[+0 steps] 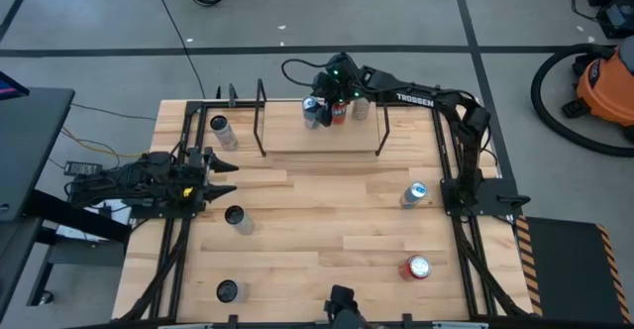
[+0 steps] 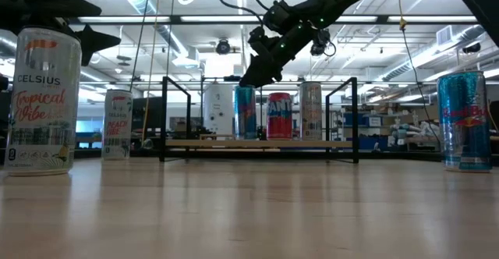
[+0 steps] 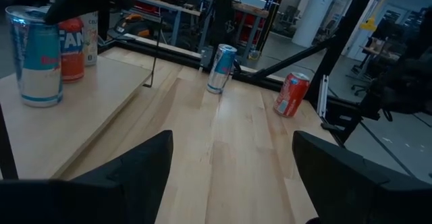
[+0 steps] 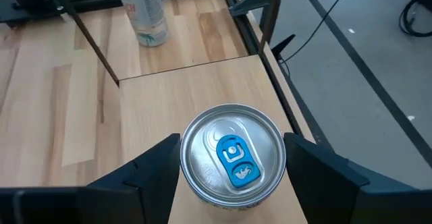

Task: Place canned beverage on shelf
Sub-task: Put the bottom blue soda can on the shelf

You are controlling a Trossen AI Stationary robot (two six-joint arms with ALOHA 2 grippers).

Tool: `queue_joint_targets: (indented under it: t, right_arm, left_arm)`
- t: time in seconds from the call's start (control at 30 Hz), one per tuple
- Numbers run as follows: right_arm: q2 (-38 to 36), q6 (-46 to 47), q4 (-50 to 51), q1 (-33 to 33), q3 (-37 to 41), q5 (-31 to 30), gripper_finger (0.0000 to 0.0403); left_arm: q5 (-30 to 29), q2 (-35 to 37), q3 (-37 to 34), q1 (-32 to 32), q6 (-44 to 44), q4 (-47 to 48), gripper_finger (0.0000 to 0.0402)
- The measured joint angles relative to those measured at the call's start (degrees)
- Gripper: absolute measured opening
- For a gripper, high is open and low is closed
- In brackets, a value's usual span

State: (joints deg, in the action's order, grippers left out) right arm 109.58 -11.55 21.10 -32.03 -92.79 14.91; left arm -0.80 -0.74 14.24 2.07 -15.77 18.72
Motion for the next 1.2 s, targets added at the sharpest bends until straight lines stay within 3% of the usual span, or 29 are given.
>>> queue_joint_targets:
  t: [1.0, 1.2]
  right_arm:
    - [0.00, 1.50, -2.20, 0.26, 0.00, -2.81, 0.0277]
    - [-0.09, 3.19, -1.32, 1.43, -2.98, -2.72, 0.0278]
  left_arm:
    - [-0.02, 0.00, 0.00, 0.00, 0.01, 0.00, 0.0309]
    - [-0.02, 0.01, 0.00, 0.00, 0.04, 0.00, 0.0309]
